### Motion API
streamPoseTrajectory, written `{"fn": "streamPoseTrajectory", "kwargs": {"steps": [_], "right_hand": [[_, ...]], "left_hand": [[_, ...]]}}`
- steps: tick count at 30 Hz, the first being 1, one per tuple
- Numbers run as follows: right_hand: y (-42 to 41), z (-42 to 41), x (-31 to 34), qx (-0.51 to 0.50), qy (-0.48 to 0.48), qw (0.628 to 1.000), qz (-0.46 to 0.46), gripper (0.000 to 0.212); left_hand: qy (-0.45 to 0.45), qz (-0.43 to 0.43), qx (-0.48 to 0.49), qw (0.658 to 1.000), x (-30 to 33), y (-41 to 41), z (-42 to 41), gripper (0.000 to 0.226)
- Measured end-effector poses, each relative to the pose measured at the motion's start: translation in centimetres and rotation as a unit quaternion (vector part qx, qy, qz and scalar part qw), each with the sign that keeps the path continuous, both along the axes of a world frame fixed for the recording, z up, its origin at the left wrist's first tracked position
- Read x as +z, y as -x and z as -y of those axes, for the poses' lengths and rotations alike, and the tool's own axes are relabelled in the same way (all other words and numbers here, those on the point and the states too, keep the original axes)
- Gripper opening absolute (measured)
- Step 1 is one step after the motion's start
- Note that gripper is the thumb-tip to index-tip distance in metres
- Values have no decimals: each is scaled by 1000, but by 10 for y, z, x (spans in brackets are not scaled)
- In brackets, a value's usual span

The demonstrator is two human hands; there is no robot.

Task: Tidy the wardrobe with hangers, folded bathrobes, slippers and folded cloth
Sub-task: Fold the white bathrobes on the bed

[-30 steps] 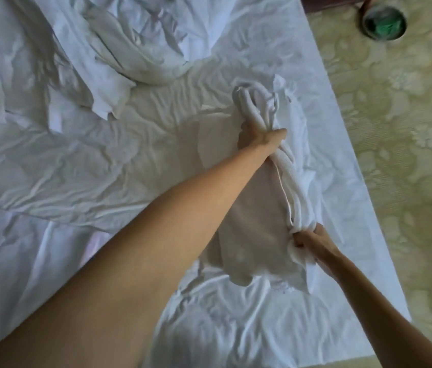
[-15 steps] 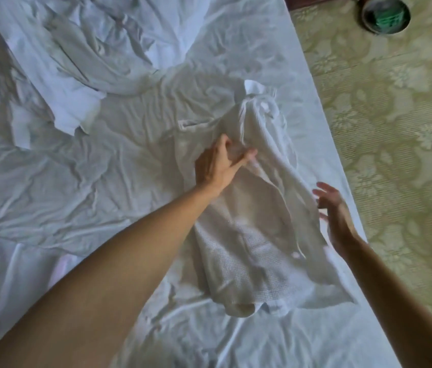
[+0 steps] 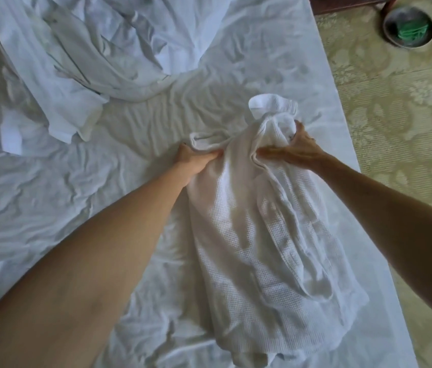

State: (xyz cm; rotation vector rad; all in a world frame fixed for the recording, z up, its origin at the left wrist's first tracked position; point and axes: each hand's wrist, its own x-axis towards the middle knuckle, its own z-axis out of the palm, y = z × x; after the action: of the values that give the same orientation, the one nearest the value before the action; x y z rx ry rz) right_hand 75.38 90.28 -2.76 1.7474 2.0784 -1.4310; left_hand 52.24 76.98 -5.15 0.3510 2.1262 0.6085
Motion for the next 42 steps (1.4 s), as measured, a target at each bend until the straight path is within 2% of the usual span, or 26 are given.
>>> {"fn": "streamPoseTrajectory", "kwargs": {"steps": [1, 3, 5, 8, 10, 14, 19, 21, 23, 25, 27, 29, 32, 35, 39, 42], "right_hand": [[0, -8, -4, 12, 4, 1000, -3, 122], [0, -16, -3, 40, 30, 999, 1, 91], [-2, -16, 2, 43, 64, 997, 0, 73], [-10, -8, 12, 29, 80, 994, -72, 46], [-21, 2, 17, 10, 76, 989, -124, 38], [-49, 26, 38, -10, 27, 984, -174, 50], [-78, 71, 88, 69, -113, 972, -193, 90], [-96, 94, 102, 92, -167, 967, -168, 91], [-118, 121, 115, 131, -228, 956, -128, 89], [-145, 147, 122, 182, -288, 934, -107, 88], [-173, 173, 119, 240, -326, 909, -95, 88], [-200, 196, 108, 291, -338, 891, -84, 81], [-233, 221, 82, 349, -348, 866, -84, 71], [-256, 240, 59, 405, -331, 850, -60, 78], [-269, 262, 49, 412, -280, 866, -36, 84], [-274, 272, 59, 396, -233, 887, -38, 75]], "left_hand": [[-5, 10, 3, 1000, -2, 2, -4, 117], [-11, 38, -1, 999, -6, 7, -8, 94], [-27, 75, -11, 997, -5, 9, -8, 69], [-68, 90, -16, 993, 10, 6, 0, 48], [-104, 64, -20, 992, 20, 5, 11, 35], [-163, 33, -42, 985, 54, -5, 43, 29], [-218, 40, -57, 973, 107, -34, 92, 32], [-230, 37, -89, 968, 129, -50, 115, 31], [-218, 42, -121, 968, 142, -66, 144, 42], [-190, 88, -153, 966, 145, -82, 178, 55], [-169, 110, -237, 950, 136, -99, 215, 49], [-131, 67, -328, 933, 119, -119, 245, 45], [-103, 31, -394, 913, 87, -150, 266, 17], [-110, -34, -444, 889, 40, -172, 284, 28], [-78, -30, -460, 884, 28, -187, 298, 18], [-68, 17, -432, 899, 26, -191, 304, 16]]}}
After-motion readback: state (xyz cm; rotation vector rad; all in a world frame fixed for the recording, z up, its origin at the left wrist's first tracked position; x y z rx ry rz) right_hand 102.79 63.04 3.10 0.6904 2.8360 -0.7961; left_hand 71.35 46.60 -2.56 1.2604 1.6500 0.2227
